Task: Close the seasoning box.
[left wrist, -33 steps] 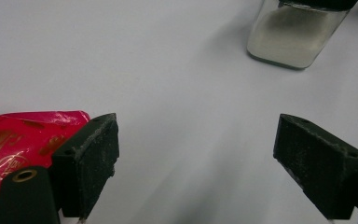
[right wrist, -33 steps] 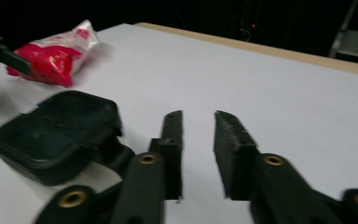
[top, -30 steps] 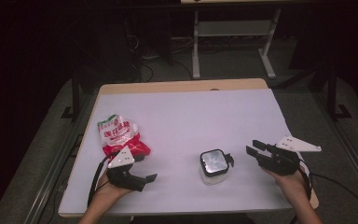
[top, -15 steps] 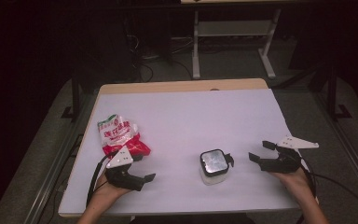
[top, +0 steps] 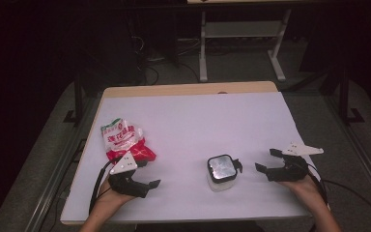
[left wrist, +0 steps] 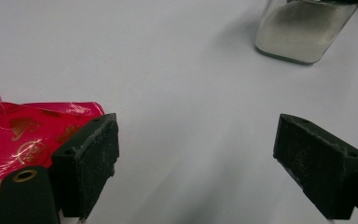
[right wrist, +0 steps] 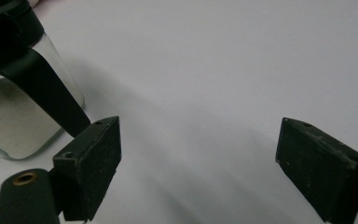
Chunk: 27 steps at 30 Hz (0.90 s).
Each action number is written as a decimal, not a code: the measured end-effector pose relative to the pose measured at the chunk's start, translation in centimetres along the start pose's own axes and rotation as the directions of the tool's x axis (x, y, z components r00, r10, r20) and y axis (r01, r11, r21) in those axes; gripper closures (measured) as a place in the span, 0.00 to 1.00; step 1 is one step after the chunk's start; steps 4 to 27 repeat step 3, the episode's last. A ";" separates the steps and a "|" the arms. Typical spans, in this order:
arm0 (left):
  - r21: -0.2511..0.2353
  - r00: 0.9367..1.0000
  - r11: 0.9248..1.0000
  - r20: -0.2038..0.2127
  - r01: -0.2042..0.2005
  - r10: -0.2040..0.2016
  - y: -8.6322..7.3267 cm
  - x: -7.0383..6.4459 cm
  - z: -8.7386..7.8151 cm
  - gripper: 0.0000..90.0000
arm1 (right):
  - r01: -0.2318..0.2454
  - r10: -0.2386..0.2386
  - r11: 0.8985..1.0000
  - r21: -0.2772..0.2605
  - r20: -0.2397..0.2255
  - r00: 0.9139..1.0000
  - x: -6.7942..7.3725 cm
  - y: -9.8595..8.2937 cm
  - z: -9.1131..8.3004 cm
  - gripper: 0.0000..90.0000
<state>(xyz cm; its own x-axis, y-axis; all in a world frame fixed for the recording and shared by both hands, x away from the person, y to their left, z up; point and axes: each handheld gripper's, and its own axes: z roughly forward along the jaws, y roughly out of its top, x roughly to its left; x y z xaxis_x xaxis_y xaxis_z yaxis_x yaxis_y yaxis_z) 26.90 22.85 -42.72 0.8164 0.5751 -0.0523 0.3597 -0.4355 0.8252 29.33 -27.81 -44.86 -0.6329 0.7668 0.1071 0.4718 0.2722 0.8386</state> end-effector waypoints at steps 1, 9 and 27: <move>-0.001 1.000 1.000 0.000 0.000 0.000 0.0 0.0 0.0 0.15 | -0.001 0.001 1.000 0.002 -0.002 1.000 0.1 0.0 0.0 0.15; -0.001 1.000 1.000 0.002 -0.006 0.006 0.1 -0.1 0.1 0.15 | 0.002 -0.002 1.000 -0.002 -0.010 1.000 0.1 0.1 0.0 0.15; -0.001 1.000 1.000 0.002 -0.006 0.006 0.1 -0.1 0.1 0.15 | 0.002 -0.002 1.000 -0.002 -0.010 1.000 0.1 0.1 0.0 0.15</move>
